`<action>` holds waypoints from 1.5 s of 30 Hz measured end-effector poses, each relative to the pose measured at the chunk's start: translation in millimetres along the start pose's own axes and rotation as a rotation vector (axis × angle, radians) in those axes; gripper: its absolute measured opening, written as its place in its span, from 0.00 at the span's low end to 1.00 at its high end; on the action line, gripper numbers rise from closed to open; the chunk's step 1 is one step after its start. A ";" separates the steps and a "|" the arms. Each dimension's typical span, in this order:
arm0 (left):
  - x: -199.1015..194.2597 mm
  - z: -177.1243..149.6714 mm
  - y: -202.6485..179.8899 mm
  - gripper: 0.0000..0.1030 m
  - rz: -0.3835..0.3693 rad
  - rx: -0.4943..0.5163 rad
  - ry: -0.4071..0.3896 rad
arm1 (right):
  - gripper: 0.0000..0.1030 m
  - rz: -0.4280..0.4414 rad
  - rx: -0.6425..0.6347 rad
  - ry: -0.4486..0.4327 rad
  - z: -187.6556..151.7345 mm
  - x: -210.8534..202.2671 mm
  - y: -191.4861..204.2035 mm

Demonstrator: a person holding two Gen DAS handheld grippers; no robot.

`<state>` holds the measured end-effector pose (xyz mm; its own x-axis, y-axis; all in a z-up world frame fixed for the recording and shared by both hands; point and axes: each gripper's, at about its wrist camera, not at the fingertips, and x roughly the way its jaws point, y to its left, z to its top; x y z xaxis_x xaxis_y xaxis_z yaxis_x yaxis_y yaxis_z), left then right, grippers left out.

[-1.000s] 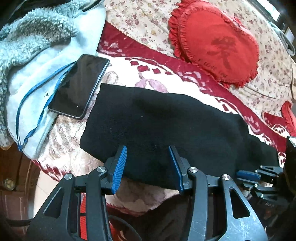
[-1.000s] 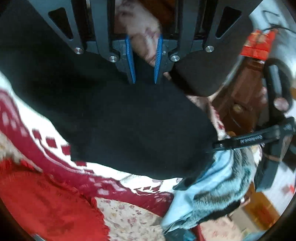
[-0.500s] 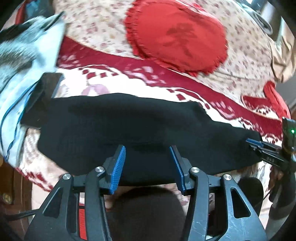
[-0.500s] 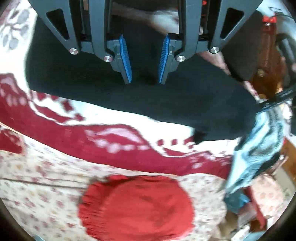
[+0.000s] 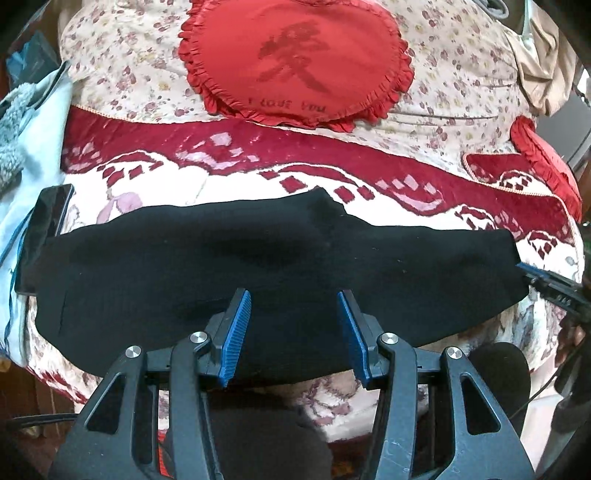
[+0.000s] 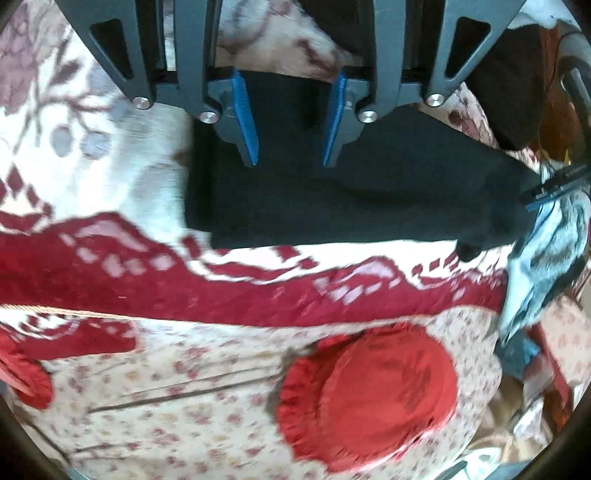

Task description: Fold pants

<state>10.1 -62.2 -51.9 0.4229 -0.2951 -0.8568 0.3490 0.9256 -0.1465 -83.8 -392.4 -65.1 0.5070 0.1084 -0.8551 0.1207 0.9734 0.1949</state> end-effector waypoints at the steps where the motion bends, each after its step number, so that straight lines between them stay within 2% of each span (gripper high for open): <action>1: 1.0 0.6 -1.7 0.47 0.000 0.003 0.001 | 0.35 -0.005 0.023 -0.014 -1.0 -4.6 -6.4; 6: 3.0 1.0 -9.5 0.47 0.001 0.022 0.003 | 0.36 -0.017 0.081 -0.029 -4.5 -6.7 -25.6; 11: 5.5 2.2 -18.9 0.47 -0.001 0.043 0.011 | 0.36 0.042 0.083 -0.027 -4.0 3.2 -24.4; 12: 5.9 2.3 -19.9 0.47 -0.002 0.045 0.012 | 0.33 0.058 0.085 -0.024 -3.7 6.1 -23.5; 13: 6.4 2.6 -21.1 0.47 -0.004 0.046 0.014 | 0.22 0.058 0.081 -0.026 -3.2 7.8 -22.1; 15: 6.9 3.1 -23.0 0.47 -0.005 0.047 0.017 | 0.11 0.025 0.045 -0.039 -2.5 6.8 -17.6; 21: 5.2 11.3 -37.8 0.47 -0.018 0.080 0.009 | 0.08 0.001 0.017 -0.072 -7.0 -9.3 -22.2; 24: 5.9 16.5 -53.1 0.47 -0.045 0.109 0.007 | 0.02 -0.065 0.045 -0.050 -15.1 -6.9 -32.2; 26: 8.3 20.1 -67.1 0.47 -0.072 0.135 0.011 | 0.02 0.011 0.109 -0.065 -20.2 -3.9 -43.6; 28: 10.8 24.3 -83.8 0.47 -0.098 0.166 0.013 | 0.02 0.047 0.135 -0.095 -23.4 -8.9 -47.4; 30: 16.3 29.5 -102.7 0.48 -0.148 0.197 0.027 | 0.03 0.096 0.178 -0.097 -25.2 -14.5 -53.2; 31: 22.1 32.8 -115.6 0.57 -0.181 0.220 0.049 | 0.06 0.099 0.190 -0.106 -26.3 -18.0 -56.0; 32: 27.5 35.2 -125.9 0.61 -0.205 0.238 0.068 | 0.08 0.098 0.193 -0.117 -27.8 -21.7 -57.6; 33: 30.9 36.3 -134.4 0.64 -0.219 0.246 0.075 | 0.16 0.095 0.193 -0.124 -29.8 -24.9 -58.6; 34: 35.0 38.5 -143.4 0.64 -0.232 0.255 0.079 | 0.32 0.097 0.199 -0.126 -32.0 -26.9 -60.2; 36: 43.6 44.1 -165.3 0.64 -0.248 0.290 0.089 | 0.42 0.119 0.224 -0.129 -39.7 -30.0 -65.2; 40: 60.5 55.6 -206.0 0.64 -0.294 0.366 0.108 | 0.42 0.171 0.257 -0.122 -54.6 -25.2 -71.6; 45: 87.3 63.4 -245.6 0.64 -0.305 0.480 0.147 | 0.42 0.225 0.251 -0.115 -64.7 -10.1 -70.2</action>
<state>14.4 -330.3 -59.4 0.1354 -0.4638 -0.8755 0.7907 0.5831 -0.1866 -152.6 -448.7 -101.3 0.6356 0.2775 -0.7204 0.1938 0.8460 0.4968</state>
